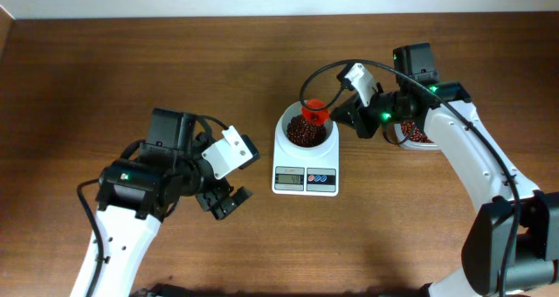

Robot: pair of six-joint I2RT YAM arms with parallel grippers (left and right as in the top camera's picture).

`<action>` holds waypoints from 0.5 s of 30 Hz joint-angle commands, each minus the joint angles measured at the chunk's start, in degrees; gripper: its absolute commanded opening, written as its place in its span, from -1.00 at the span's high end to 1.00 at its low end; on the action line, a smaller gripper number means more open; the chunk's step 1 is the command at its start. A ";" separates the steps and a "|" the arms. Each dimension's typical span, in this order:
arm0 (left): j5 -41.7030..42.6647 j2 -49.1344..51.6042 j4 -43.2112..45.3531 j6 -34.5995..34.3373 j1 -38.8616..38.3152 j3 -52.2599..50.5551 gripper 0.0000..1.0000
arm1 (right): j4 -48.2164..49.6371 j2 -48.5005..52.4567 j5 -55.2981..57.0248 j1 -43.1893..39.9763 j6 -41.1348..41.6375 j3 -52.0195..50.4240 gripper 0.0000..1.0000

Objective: Scoop and weigh 50g on scale
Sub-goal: 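Hold the scoop over the bowl, shaking out beans gradually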

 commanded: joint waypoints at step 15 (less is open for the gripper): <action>0.02 -0.76 0.11 0.70 0.24 0.46 -0.98 | -0.31 1.03 -1.42 0.00 0.46 0.13 0.92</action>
